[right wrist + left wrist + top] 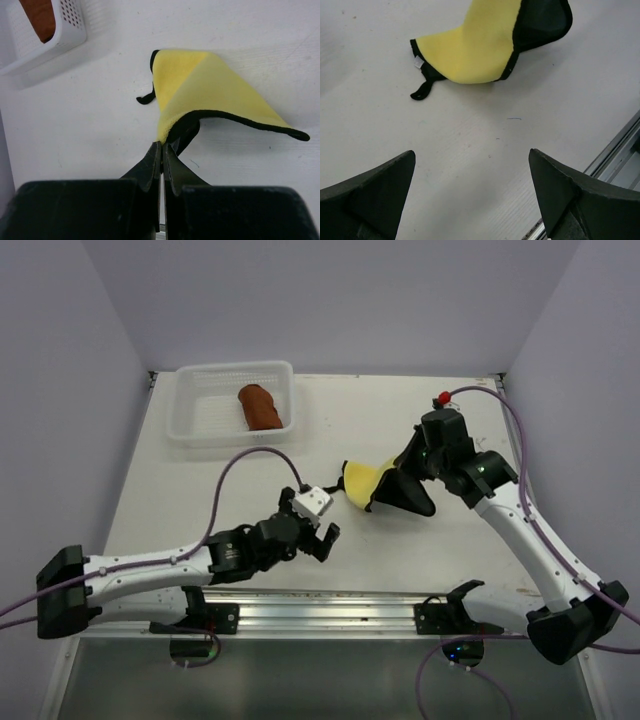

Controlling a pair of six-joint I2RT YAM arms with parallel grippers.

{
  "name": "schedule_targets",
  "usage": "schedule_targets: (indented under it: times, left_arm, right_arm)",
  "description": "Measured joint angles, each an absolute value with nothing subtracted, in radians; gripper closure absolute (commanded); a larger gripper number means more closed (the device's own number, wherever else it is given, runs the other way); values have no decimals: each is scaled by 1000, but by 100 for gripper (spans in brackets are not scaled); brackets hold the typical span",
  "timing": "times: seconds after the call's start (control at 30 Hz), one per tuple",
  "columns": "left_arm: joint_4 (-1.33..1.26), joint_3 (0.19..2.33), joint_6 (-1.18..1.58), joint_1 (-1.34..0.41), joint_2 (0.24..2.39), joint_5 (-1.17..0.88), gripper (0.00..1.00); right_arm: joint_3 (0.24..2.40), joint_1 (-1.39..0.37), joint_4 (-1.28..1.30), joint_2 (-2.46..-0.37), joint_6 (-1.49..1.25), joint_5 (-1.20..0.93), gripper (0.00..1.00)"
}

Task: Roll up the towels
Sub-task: Move the towel to the center of the board, then flatten the towel

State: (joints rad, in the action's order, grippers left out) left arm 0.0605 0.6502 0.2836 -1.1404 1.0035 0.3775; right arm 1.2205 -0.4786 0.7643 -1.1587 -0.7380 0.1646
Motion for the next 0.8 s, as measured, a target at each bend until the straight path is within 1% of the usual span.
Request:
schedule_targets:
  times: [0.1, 0.2, 0.33, 0.47, 0.53, 0.57, 0.6, 0.63, 0.73, 0.77, 0.8]
  left_arm:
    - [-83, 644, 245, -1258, 1156, 506, 0]
    - [-228, 675, 181, -1316, 1335, 601, 0]
    - [-400, 739, 76, -1330, 1501, 664, 0]
    - [-516, 868, -2, -1316, 1628, 704, 0]
    - [-550, 920, -13, -1296, 1665, 711, 3]
    - [-564, 952, -12, -1275, 1690, 711, 12]
    - [-568, 973, -10, -1259, 1707, 710, 16]
    - [-568, 997, -9, -1235, 1728, 709, 28]
    - [-567, 1022, 1, -1172, 1770, 707, 46]
    - [-563, 1018, 3, -1156, 1773, 707, 57]
    - [-559, 1013, 2, -1151, 1773, 709, 62]
  right_arm:
    - [1219, -479, 763, -1134, -753, 157, 100]
    - [1219, -479, 764, -1116, -760, 141, 100]
    - [1219, -479, 765, -1107, -760, 127, 100]
    - [1216, -479, 776, -1081, -760, 111, 100]
    - [1205, -479, 784, -1050, -761, 108, 100]
    - [1201, -479, 794, -1033, -762, 108, 100]
    - [1198, -479, 801, -1018, -763, 108, 100]
    - [1195, -479, 810, -1000, -763, 109, 100]
    - [1194, -479, 830, -971, -763, 113, 100]
    - [1194, -479, 839, -961, -763, 118, 100]
    - [1194, -479, 849, -955, -762, 121, 100]
